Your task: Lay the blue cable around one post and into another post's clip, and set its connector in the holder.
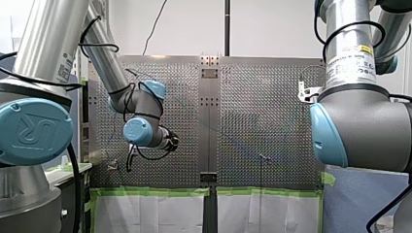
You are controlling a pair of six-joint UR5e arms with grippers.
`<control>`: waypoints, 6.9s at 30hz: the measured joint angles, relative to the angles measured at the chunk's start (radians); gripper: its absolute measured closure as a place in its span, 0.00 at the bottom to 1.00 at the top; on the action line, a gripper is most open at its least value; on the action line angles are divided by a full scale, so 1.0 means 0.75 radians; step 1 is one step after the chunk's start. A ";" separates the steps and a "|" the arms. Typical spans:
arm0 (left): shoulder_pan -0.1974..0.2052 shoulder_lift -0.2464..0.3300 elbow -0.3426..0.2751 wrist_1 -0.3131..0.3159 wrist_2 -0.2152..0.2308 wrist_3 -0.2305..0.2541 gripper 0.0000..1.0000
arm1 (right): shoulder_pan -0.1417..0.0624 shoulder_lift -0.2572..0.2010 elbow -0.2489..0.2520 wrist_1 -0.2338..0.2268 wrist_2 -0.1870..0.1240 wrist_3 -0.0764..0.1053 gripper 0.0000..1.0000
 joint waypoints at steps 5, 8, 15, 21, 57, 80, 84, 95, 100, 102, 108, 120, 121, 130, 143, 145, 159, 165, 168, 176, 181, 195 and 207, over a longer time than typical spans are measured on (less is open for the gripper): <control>0.003 0.000 0.000 0.000 0.000 0.000 0.00 | 0.000 0.003 0.000 -0.005 0.000 0.004 1.00; 0.003 0.000 0.000 0.000 0.000 0.000 0.00 | 0.000 0.007 0.001 -0.002 0.000 0.003 1.00; 0.004 0.000 0.000 0.000 0.000 0.000 0.00 | 0.001 0.014 0.002 -0.020 0.002 0.003 1.00; 0.004 0.000 0.000 0.000 0.000 0.000 0.00 | 0.001 0.031 0.002 -0.054 -0.011 0.005 1.00; 0.008 0.000 0.000 -0.008 -0.002 0.008 0.00 | 0.013 0.018 0.041 0.058 0.072 -0.144 1.00; 0.008 0.000 0.000 -0.015 -0.018 0.014 0.00 | 0.013 0.004 0.043 -0.069 0.039 -0.012 1.00; 0.008 0.000 0.000 -0.018 -0.018 0.014 0.00 | 0.010 0.004 0.043 -0.070 0.046 0.022 1.00; 0.008 0.000 0.000 -0.018 -0.018 0.014 0.00 | 0.010 0.003 0.043 -0.072 0.050 0.085 1.00; 0.008 0.000 0.000 -0.018 -0.018 0.015 0.00 | 0.014 0.002 0.043 -0.073 0.045 0.088 1.00; 0.008 0.000 0.000 -0.018 -0.018 0.016 0.00 | 0.015 0.002 0.043 -0.073 0.045 0.087 1.00; 0.008 0.000 0.000 -0.018 -0.018 0.018 0.00 | 0.011 -0.008 0.040 -0.073 0.043 0.088 1.00; 0.008 0.000 0.001 -0.018 -0.018 0.018 0.00 | 0.015 -0.025 0.041 -0.072 0.008 0.098 1.00; 0.008 0.000 0.001 -0.018 -0.018 0.018 0.00 | 0.015 -0.025 0.041 -0.072 0.006 0.099 1.00; 0.008 0.000 0.000 -0.018 -0.017 0.018 0.00 | 0.013 -0.023 0.041 -0.071 0.007 0.108 1.00; 0.008 0.000 0.001 -0.018 -0.016 0.018 0.00 | 0.008 -0.013 0.041 -0.082 0.011 0.113 1.00; 0.009 0.000 0.001 -0.018 -0.016 0.018 0.00 | 0.007 -0.012 0.041 -0.088 0.011 0.115 1.00; 0.008 0.000 0.000 -0.018 -0.017 0.018 0.00 | 0.005 -0.006 0.041 -0.095 0.010 0.134 1.00; 0.008 0.000 0.000 -0.018 -0.016 0.018 0.00 | 0.005 -0.002 0.041 -0.101 0.014 0.133 1.00; 0.008 0.000 0.000 -0.018 -0.016 0.018 0.00 | 0.004 -0.001 0.041 -0.108 0.012 0.131 1.00; 0.008 0.000 0.000 -0.018 -0.016 0.018 0.00 | 0.004 0.004 0.041 -0.121 0.008 0.131 1.00; 0.008 0.000 0.000 -0.018 -0.016 0.018 0.00 | 0.004 0.012 0.041 -0.117 0.007 0.127 1.00; 0.008 0.000 0.001 -0.018 -0.016 0.022 0.00 | 0.003 0.014 0.041 -0.140 -0.002 0.134 1.00; 0.009 0.000 0.001 -0.018 -0.016 0.024 0.00 | -0.001 0.018 0.032 -0.152 -0.015 0.132 1.00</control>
